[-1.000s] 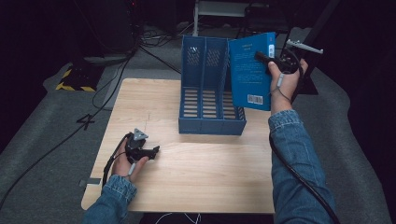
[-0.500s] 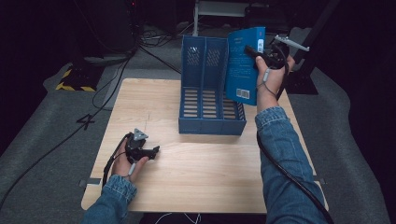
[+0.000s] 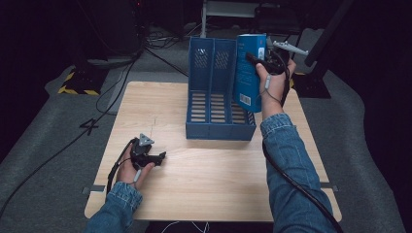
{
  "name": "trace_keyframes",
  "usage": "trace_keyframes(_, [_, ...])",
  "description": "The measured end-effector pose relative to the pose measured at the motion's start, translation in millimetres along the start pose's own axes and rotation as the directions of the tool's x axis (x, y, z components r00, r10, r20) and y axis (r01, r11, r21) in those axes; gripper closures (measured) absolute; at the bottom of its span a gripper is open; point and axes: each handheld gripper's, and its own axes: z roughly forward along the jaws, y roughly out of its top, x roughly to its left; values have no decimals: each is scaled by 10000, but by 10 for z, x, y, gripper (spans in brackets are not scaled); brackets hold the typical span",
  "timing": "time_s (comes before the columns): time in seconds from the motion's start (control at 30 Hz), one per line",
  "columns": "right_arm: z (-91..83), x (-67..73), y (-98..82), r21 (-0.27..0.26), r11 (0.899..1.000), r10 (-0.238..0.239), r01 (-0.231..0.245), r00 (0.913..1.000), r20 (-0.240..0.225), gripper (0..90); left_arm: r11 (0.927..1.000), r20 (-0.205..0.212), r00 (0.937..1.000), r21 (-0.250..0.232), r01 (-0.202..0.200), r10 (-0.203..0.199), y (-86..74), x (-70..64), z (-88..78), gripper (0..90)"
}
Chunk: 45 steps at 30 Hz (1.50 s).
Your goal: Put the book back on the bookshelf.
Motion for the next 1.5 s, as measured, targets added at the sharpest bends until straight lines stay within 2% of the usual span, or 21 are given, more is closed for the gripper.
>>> trace_keyframes(0.07, [27, 30, -27, 223, 9996, -201, 200, 9998, 65, 599, 10000, -7, 10000, 1, 6, -6, 1, -1, 0, 246])
trace_keyframes(0.2, [62, 61, -73, 413, 9989, -242, 238, 9997, 80, 596, 10000, 2, 10000, 4, 6, -6, 5, -5, 5, 246])
trace_keyframes(0.3, [119, 97, -154, 764, 9956, -567, 546, 9981, 250, 593, 10000, -1, 10000, 4, 7, -7, 5, -5, 5, 247])
trace_keyframes(0.47, [159, 61, -234, 914, 9941, -601, 579, 9980, 215, 590, 10000, 0, 10000, 5, 5, -5, 5, -5, 5, 246])
trace_keyframes(0.57, [222, 44, -315, 1255, 9889, -842, 796, 9959, 319, 587, 10000, 1, 10000, 0, 6, -6, 5, -5, 6, 246])
trace_keyframes(0.83, [367, -47, -591, 2051, 9768, -734, 612, 9959, 527, 590, 10000, 6, 10000, -17, 34, -34, 6, -7, 9, 247])
trace_keyframes(0.87, [358, -68, -654, 1799, 9827, -527, 436, 9976, 460, 591, 10000, 11, 10000, -22, 6, -6, 5, -6, 10, 246])
trace_keyframes(0.9, [358, -68, -654, 1799, 9827, -527, 436, 9976, 460, 591, 10000, 3, 10000, -1, 5, -5, 6, -7, 8, 246])
trace_keyframes(0.93, [356, -64, -658, 1806, 9815, -725, 628, 9962, 477, 592, 10000, 4, 10000, -2, 10, -10, 6, -7, 9, 246])
trace_keyframes(0.97, [356, -64, -658, 1806, 9815, -725, 628, 9962, 477, 592, 10000, 4, 10000, -2, 10, -10, 6, -7, 9, 246])
trace_keyframes(1.1, [331, -6, -711, 1998, 9736, -1296, 1101, 9877, 873, 594, 10000, -6, 10000, -7, 10, -10, 5, -9, 9, 247])
trace_keyframes(1.27, [330, 16, -778, 1514, 9837, -1135, 974, 9883, 1018, 596, 10000, 7, 10000, -7, 15, -15, 6, -7, 9, 247])
trace_keyframes(1.5, [389, 12, -738, 1664, 9810, -1190, 995, 9866, 1117, 597, 10000, 32, 10000, -8, 26, -26, 8, -5, 10, 247])
